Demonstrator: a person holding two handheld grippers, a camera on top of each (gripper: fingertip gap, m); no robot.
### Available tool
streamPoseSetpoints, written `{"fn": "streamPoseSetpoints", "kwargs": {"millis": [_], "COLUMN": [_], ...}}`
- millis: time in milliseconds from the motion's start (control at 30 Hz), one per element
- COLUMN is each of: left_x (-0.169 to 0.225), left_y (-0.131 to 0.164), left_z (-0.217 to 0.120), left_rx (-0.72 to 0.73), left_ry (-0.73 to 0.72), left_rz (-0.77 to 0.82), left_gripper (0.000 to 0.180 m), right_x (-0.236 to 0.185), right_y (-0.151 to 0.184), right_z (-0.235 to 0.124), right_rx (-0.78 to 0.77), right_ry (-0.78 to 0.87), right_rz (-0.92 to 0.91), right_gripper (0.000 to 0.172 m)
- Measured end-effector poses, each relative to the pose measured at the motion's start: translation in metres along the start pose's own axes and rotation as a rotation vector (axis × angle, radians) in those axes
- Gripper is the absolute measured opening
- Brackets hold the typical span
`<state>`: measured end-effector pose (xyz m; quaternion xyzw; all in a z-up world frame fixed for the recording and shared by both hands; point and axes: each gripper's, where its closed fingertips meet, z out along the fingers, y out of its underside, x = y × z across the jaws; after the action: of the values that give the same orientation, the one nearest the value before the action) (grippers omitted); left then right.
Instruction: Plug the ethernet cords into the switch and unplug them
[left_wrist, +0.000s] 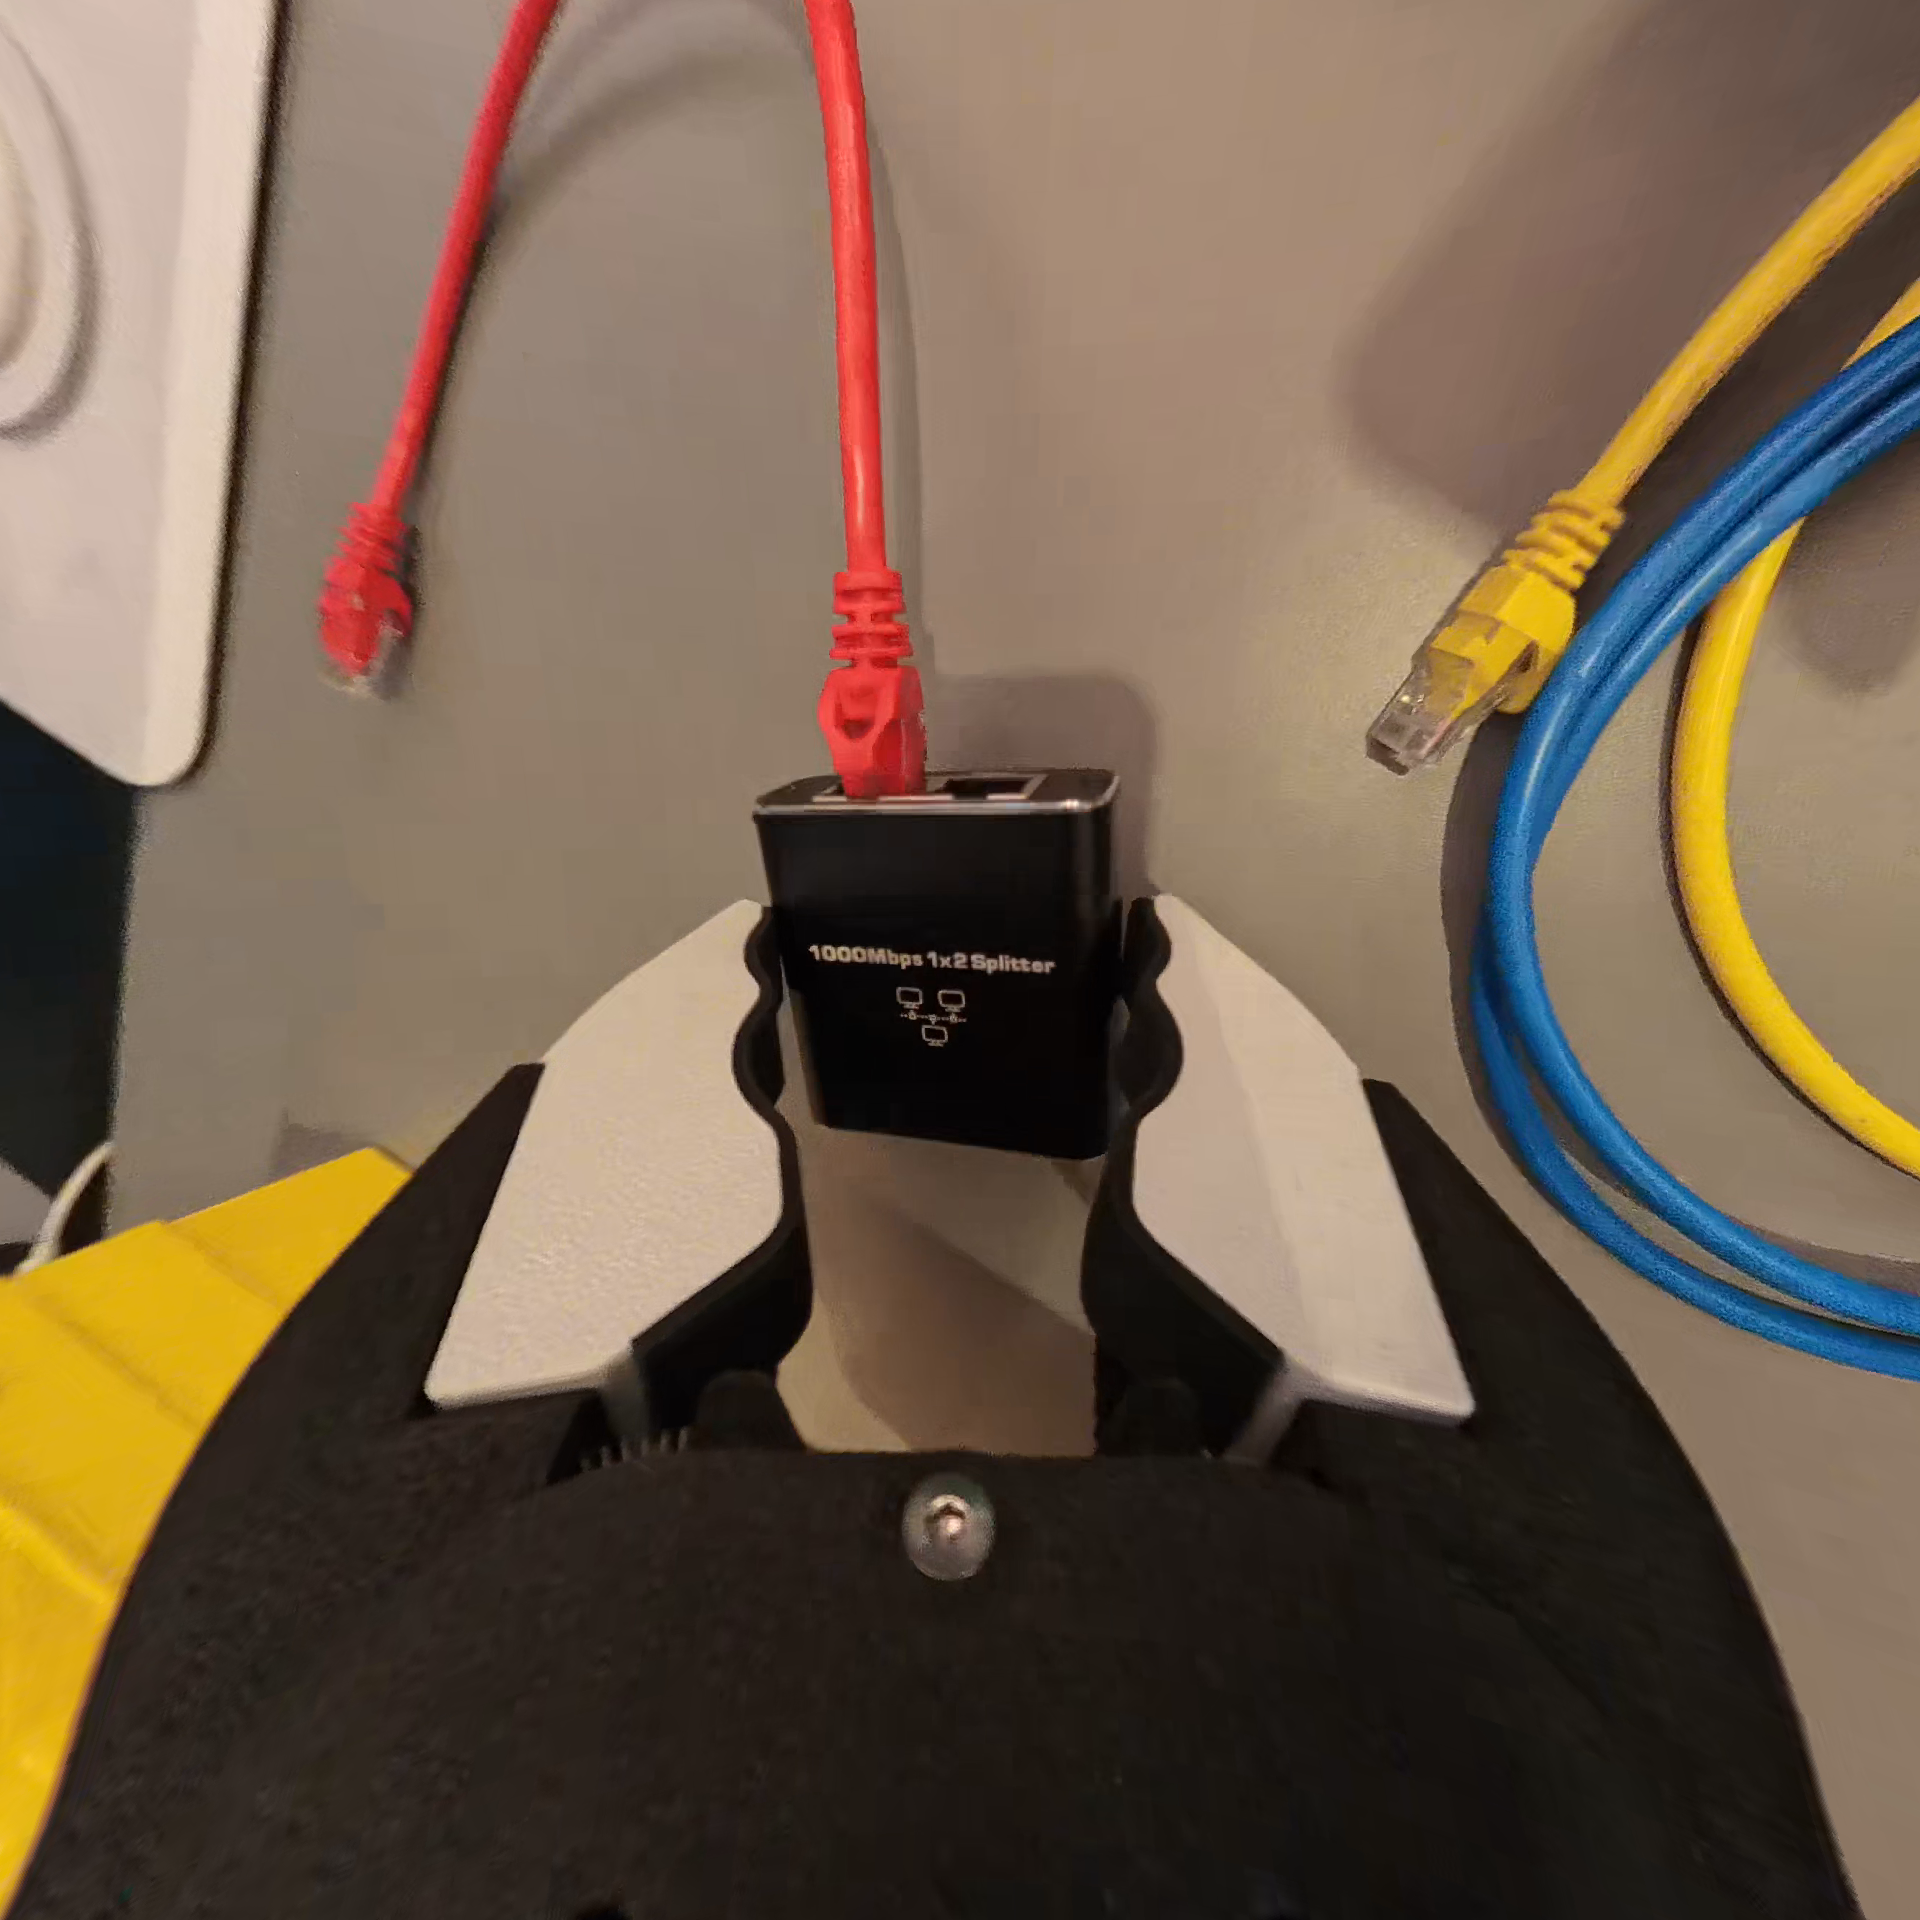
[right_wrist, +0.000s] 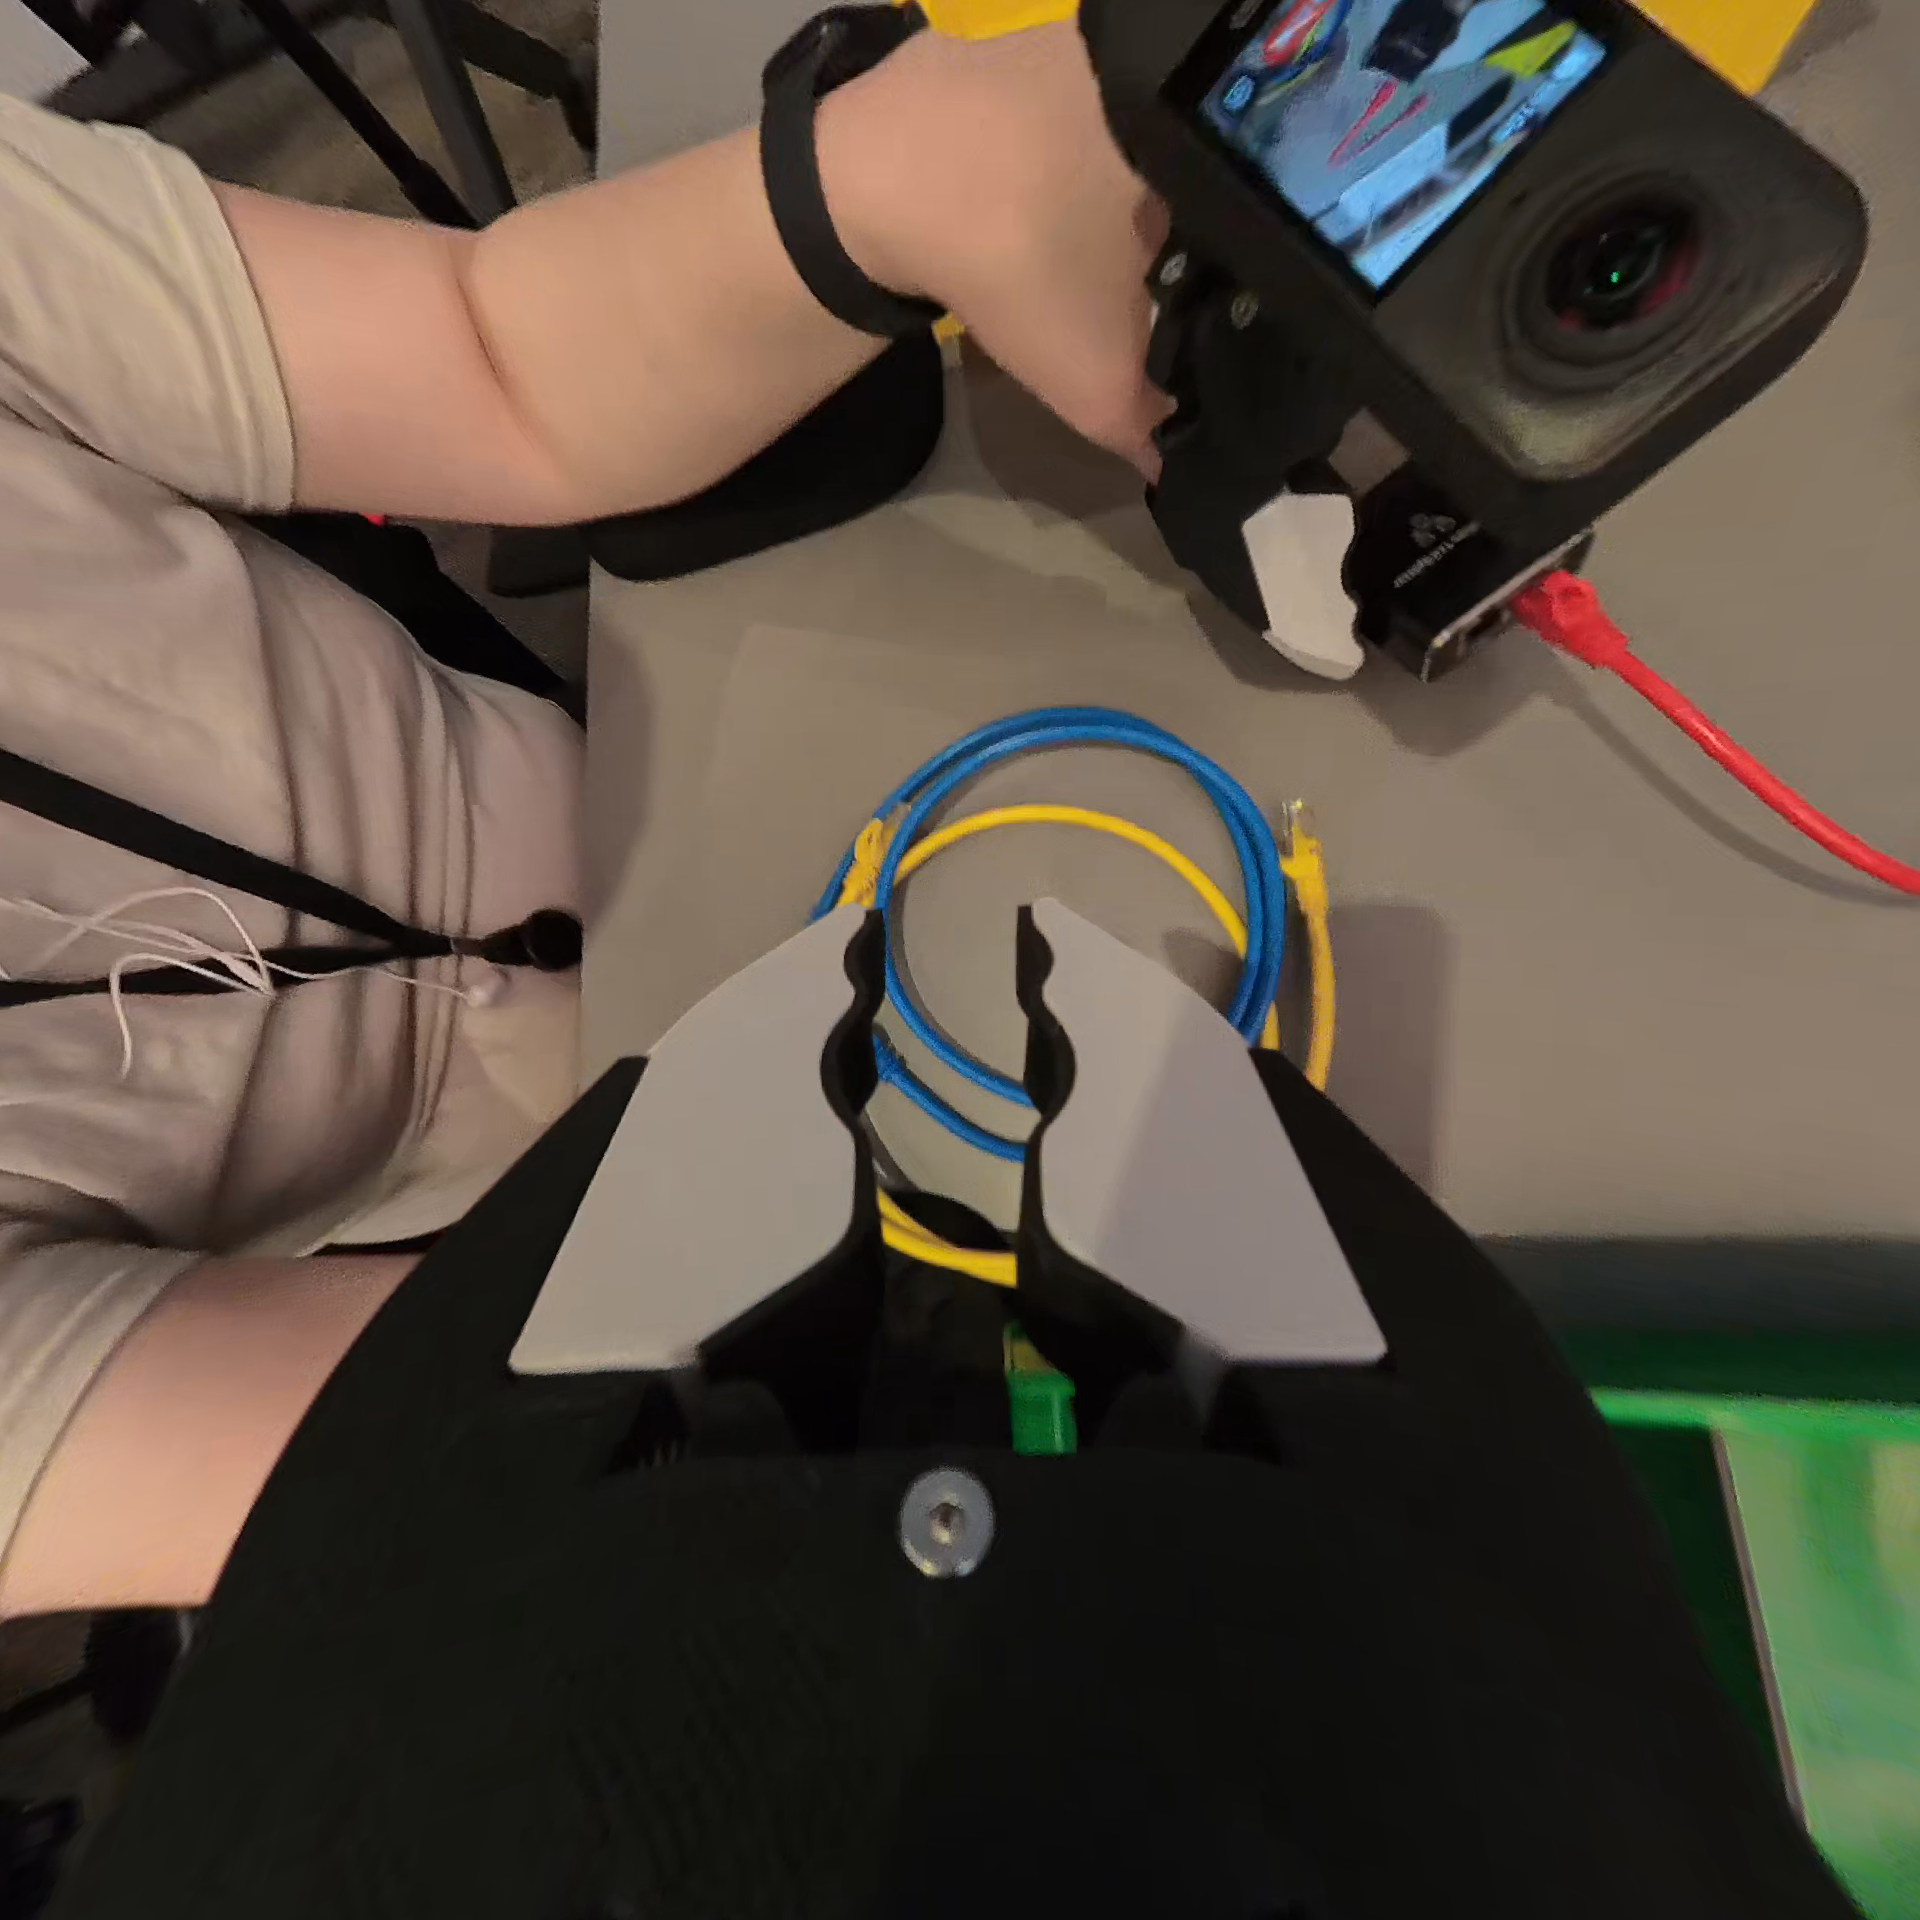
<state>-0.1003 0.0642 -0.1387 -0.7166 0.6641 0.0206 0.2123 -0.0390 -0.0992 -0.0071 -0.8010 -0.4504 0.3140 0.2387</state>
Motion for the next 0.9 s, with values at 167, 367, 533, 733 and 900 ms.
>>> {"fn": "streamPoseSetpoints", "kwargs": {"millis": [167, 367, 533, 733, 900], "left_x": [0.005, 0.011, -0.003, 0.038, 0.065], "left_y": [0.01, 0.011, -0.005, -0.074, -0.076], "left_z": [0.011, 0.011, -0.014, -0.04, -0.029], "left_rx": [-0.034, -0.031, 0.076, 0.419, 0.379], "left_ry": [0.079, 0.148, 0.087, 0.173, 0.288], "left_rz": [-0.038, -0.078, -0.094, 0.057, 0.078], "left_gripper": [0.063, 0.069, 0.065, 0.043, 0.036], "right_x": [0.005, 0.01, 0.011, 0.01, 0.011], "right_y": [0.013, 0.023, 0.028, 0.026, 0.026], "right_z": [-0.022, -0.038, -0.053, -0.058, -0.048], "right_rx": [0.042, 0.085, 0.134, 0.148, 0.099], "right_ry": [0.075, 0.115, 0.157, 0.183, 0.176], "right_rz": [0.019, 0.054, 0.061, 0.036, 0.04], "right_gripper": [0.026, 0.026, 0.026, 0.026, 0.026]}}
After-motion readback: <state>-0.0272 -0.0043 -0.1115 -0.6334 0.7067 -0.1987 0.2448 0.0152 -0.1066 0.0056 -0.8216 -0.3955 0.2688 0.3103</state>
